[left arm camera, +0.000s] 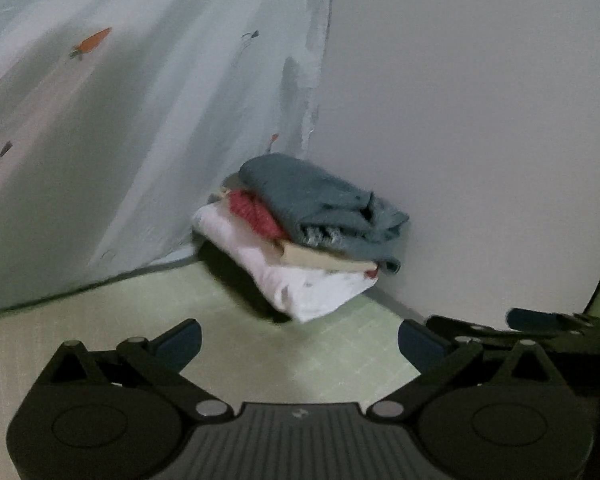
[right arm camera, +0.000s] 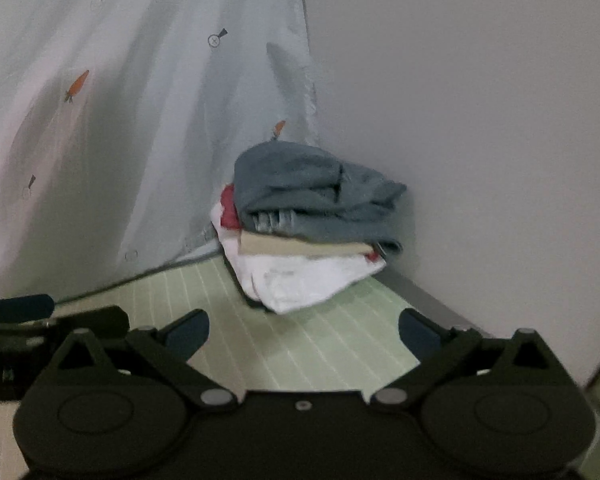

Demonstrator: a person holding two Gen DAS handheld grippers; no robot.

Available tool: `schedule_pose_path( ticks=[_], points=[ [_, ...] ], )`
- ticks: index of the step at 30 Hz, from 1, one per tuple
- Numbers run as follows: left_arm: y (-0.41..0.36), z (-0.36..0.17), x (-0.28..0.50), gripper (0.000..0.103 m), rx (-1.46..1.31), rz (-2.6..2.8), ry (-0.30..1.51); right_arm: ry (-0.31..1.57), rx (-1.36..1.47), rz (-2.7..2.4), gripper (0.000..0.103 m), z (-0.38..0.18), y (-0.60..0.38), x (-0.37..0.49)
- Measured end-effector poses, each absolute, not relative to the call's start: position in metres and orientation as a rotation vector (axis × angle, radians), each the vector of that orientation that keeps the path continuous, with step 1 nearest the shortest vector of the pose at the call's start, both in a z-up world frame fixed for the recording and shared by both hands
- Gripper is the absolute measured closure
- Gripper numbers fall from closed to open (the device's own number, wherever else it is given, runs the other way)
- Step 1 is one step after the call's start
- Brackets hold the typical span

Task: Fold clothes
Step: 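Open both grippers and withdraw them from the clothes stack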

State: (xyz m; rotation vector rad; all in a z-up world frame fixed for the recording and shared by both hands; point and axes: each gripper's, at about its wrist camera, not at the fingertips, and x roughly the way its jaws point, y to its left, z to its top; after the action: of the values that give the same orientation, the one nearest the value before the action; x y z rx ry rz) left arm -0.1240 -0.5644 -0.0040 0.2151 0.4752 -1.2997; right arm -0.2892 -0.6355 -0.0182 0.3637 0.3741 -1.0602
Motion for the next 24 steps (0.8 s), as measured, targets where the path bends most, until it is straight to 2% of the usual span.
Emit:
schedule_pose_path(
  ticks=[10, 24],
  points=[
    [-0.515, -0.010, -0.123, 0.000, 0.238, -1.284, 0.497, 0.365, 0.458, -1.064, 0.001, -0.027, -0.604, -0.301],
    [-0.503, -0.010, -0.123, 0.000, 0.241, -1.287, 0.502, 0.395, 0.487, -1.065, 0.001, -0.034, -0.586, -0.303]
  ],
)
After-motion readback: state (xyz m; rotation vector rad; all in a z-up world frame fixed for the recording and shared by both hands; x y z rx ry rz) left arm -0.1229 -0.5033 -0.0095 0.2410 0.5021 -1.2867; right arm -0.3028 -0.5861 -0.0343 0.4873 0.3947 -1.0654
